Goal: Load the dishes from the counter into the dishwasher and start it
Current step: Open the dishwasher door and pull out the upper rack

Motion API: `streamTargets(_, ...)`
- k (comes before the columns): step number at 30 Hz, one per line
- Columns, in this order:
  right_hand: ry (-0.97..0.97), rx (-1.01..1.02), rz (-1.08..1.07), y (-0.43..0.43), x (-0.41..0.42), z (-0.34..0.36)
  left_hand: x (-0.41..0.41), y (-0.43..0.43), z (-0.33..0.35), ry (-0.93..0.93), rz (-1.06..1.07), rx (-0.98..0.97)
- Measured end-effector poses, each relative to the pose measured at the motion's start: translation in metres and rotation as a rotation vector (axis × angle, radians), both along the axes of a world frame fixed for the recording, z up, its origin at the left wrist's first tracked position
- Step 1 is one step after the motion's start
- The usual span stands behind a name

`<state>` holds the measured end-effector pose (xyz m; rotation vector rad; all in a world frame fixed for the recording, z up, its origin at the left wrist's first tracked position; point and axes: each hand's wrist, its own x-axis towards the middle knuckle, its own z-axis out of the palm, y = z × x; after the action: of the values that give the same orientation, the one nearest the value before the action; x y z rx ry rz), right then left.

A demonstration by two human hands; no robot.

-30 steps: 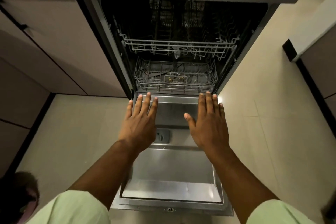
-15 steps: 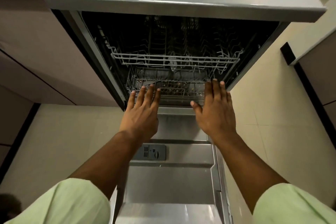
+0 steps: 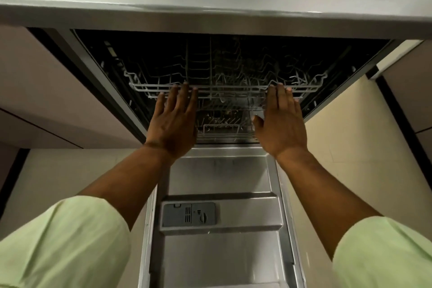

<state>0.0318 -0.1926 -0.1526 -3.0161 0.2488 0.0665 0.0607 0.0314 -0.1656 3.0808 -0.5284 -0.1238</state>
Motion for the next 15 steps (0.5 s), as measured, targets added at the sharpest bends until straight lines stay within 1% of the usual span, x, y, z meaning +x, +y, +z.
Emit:
streamTargets(8, 0.009, 0.014, 0.075, -0.007, 0.04, -0.013, 0.033, -0.001, -0.013, 0.026, 0.015, 0.045)
streamTargets(13, -0.064, 0.04, 0.073, -0.005, 0.041, -0.022, 0.039, -0.002, -0.015, -0.013, 0.001, 0.016)
streamTargets(15, -0.048, 0.053, 0.068, -0.006, 0.04, -0.017, 0.04, -0.004, -0.014, -0.019, 0.002, 0.014)
